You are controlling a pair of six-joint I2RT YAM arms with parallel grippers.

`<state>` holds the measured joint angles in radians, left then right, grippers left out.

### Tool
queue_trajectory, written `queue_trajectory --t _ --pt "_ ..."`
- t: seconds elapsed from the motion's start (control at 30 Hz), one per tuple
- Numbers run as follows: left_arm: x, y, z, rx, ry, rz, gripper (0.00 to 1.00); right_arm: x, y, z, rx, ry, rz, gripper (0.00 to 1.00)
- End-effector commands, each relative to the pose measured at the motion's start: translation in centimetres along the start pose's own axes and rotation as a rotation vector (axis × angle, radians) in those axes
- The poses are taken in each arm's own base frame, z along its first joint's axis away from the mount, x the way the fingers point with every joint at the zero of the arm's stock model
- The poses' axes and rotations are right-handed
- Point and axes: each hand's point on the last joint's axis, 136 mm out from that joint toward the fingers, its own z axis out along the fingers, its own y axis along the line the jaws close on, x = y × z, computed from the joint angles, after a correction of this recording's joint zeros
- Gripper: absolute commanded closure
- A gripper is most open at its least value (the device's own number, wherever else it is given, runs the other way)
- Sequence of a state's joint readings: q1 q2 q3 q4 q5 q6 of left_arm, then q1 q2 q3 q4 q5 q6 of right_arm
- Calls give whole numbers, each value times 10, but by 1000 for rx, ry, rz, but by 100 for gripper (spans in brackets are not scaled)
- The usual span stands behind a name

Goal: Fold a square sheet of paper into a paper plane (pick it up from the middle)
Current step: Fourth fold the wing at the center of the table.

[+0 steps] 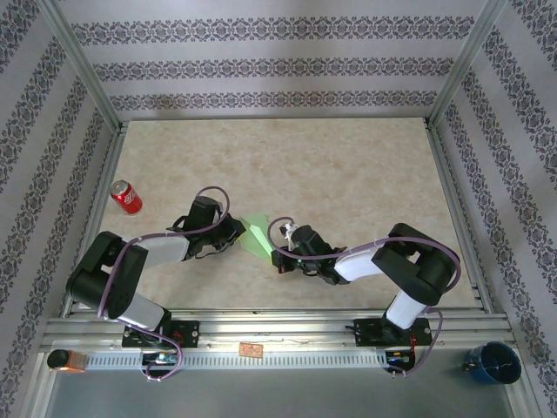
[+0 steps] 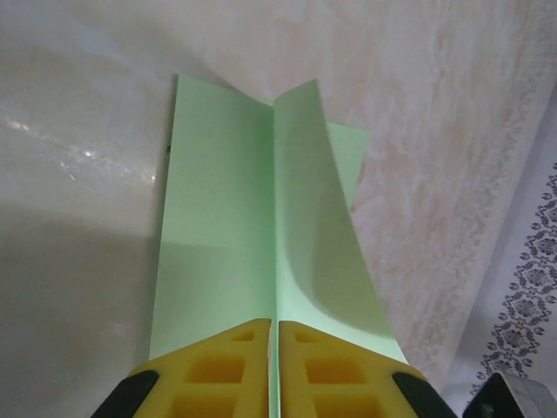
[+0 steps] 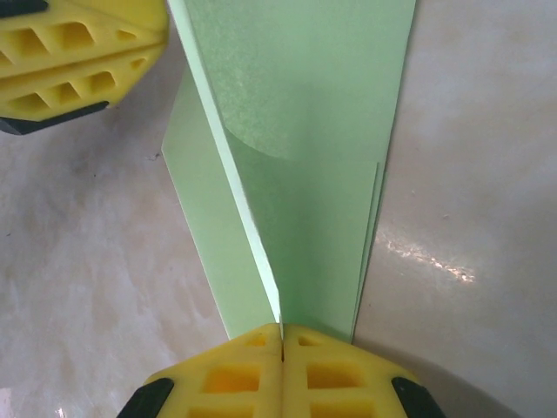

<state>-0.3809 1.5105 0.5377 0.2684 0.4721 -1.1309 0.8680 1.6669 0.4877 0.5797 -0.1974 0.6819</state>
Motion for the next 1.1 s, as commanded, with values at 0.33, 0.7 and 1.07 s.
queue_trajectory --t 0.33,0.7,1.07 --pt "13 10 15 -10 -13 -11 95 1 -4 -7 -1 -8 33 100" --pt "21 25 9 -61 -63 -17 97 10 -6 -6 -2 33 59 100" --pt "22 26 5 -77 -73 -8 97 20 -4 -6 -21 77 101 100"
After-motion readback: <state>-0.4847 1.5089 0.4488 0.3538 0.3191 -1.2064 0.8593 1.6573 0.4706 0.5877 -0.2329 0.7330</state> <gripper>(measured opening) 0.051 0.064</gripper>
